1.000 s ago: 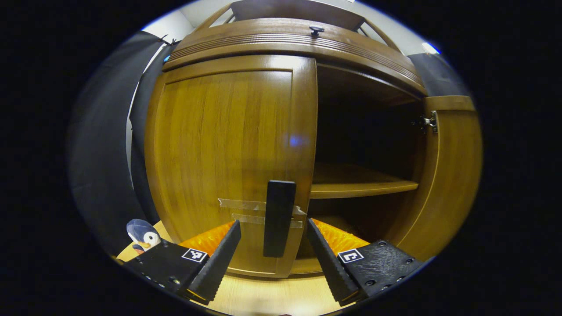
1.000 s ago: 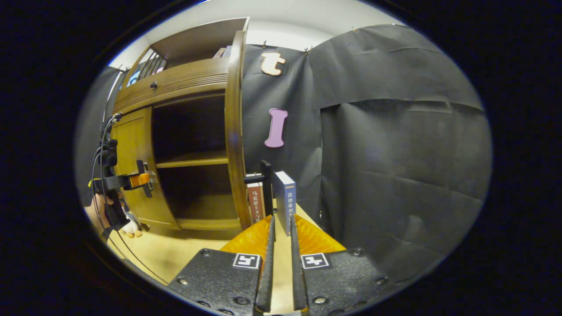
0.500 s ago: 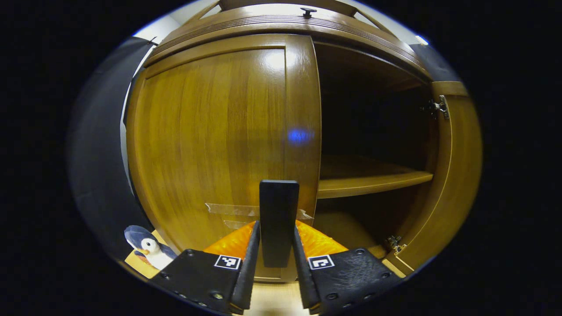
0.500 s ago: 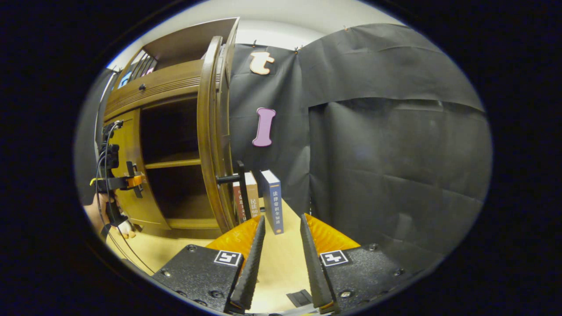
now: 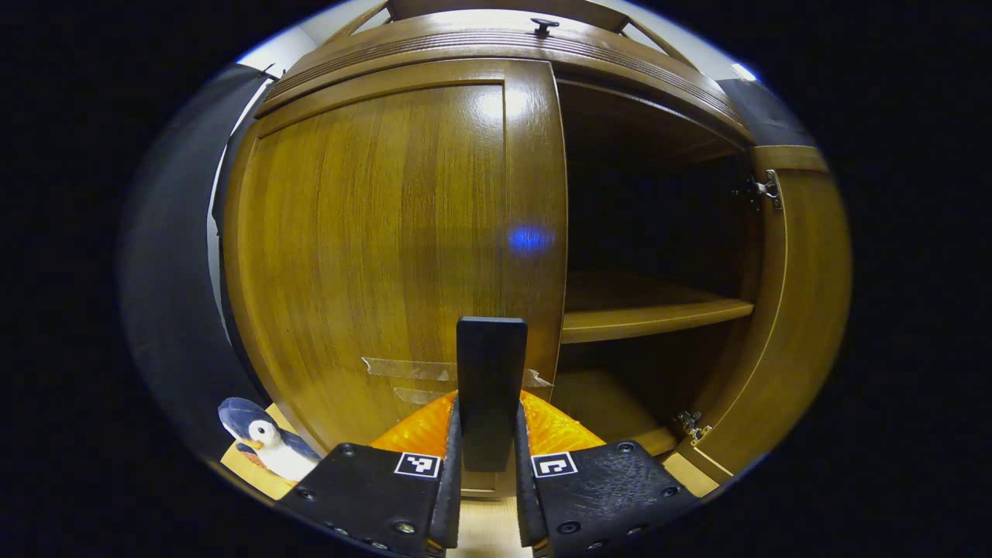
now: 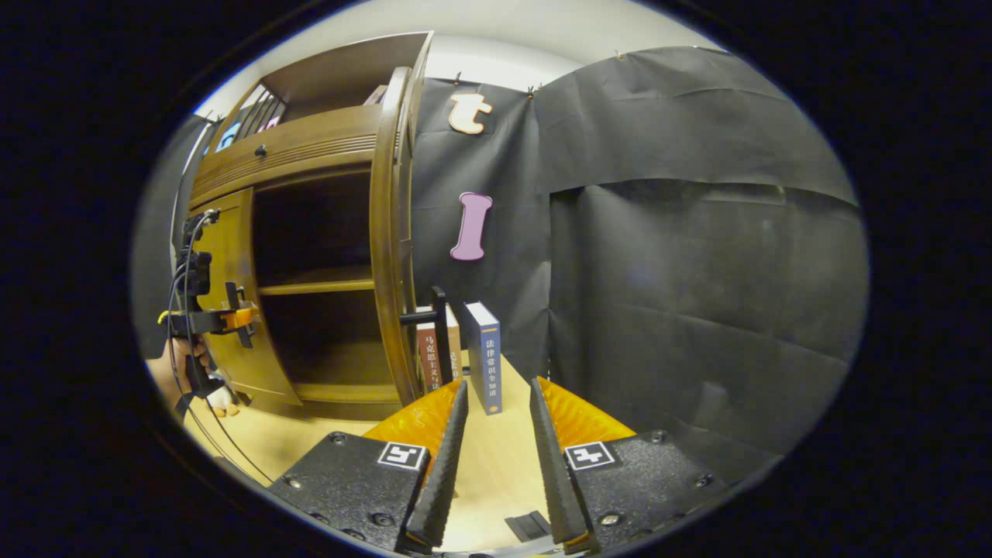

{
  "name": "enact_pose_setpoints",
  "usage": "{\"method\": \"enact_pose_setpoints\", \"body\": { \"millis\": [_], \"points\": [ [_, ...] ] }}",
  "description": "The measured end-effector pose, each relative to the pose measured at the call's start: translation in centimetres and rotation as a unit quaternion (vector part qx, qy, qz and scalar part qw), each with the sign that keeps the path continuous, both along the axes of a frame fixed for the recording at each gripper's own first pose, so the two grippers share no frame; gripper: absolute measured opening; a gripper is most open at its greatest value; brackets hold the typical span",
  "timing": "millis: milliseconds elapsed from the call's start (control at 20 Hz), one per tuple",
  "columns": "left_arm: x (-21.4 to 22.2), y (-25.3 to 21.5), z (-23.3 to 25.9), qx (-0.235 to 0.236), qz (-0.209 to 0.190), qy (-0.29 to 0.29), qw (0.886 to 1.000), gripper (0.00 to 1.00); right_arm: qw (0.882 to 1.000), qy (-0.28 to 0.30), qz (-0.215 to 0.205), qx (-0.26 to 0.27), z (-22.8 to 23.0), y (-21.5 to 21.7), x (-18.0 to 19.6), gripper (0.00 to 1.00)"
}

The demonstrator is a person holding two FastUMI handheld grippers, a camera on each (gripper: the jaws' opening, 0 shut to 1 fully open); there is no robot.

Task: Open the right door of the double-door shoe cabinet with the right hand, and open the left door with the left hand.

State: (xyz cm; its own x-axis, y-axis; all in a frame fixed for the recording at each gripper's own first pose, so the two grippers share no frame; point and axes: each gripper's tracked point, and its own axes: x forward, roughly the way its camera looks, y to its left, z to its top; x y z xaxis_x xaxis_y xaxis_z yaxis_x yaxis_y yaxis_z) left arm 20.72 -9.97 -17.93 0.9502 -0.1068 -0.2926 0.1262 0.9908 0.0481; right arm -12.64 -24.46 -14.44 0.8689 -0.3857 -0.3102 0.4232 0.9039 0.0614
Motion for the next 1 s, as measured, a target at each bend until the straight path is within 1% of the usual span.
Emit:
{"method": "enact_pose_setpoints", "body": {
  "millis": [50,100,150,200,250,300,550,700,800,850,900,950,1000],
  "points": [
    [-0.5,0.2,-0.1,0.001,-0.002,0.0,1.0,0.29,1.0,0.003,0.004,0.001,-0.3,0.4,0.0,0.53],
    [-1.0,0.4,-0.1,-0.002,-0.004,0.001,1.0,0.39,1.0,0.005,0.006,0.001,-0.6,0.8,0.1,0.53],
    [-1.5,0.5,0.0,-0.005,-0.005,0.001,1.0,0.39,1.0,0.005,0.01,0.003,-0.5,1.3,0.2,0.53],
    [-2.0,0.6,0.1,-0.006,-0.005,0.0,1.0,0.29,1.0,0.004,0.012,0.001,-0.4,1.7,0.2,0.53],
    [-2.5,0.8,0.2,-0.005,-0.005,-0.002,1.0,0.39,1.0,0.002,0.013,-0.001,-0.3,2.0,0.2,0.53],
    [-3.0,1.0,0.3,-0.002,-0.004,-0.004,1.0,0.29,1.0,0.001,0.016,-0.002,-0.1,2.4,0.3,0.53],
    [-6.0,2.4,0.7,-0.001,0.003,-0.01,1.0,0.29,0.999,0.004,0.037,-0.001,-0.7,4.9,0.2,0.53],
    [-7.7,3.4,1.0,0.007,0.002,-0.015,1.0,0.29,0.999,-0.001,0.038,-0.005,-0.4,5.6,0.4,0.53],
    [-8.6,4.0,1.0,0.003,0.001,-0.015,1.0,0.29,0.999,-0.003,0.035,-0.004,-0.7,6.1,0.4,0.55],
    [-9.2,4.4,1.1,0.001,0.001,-0.014,1.0,0.28,0.999,-0.003,0.038,-0.004,-0.7,6.7,0.7,0.59],
    [-9.7,4.8,1.3,0.0,0.002,-0.013,1.0,0.28,0.999,-0.004,0.043,-0.005,-0.6,7.4,0.9,0.59],
    [-10.3,5.3,1.4,0.001,0.004,-0.014,1.0,0.28,0.999,-0.006,0.049,-0.01,-0.3,8.1,1.0,0.63],
    [-10.9,5.8,1.5,0.002,0.007,-0.015,1.0,0.28,0.998,-0.01,0.054,-0.017,0.0,8.7,1.2,0.63]
  ]
}}
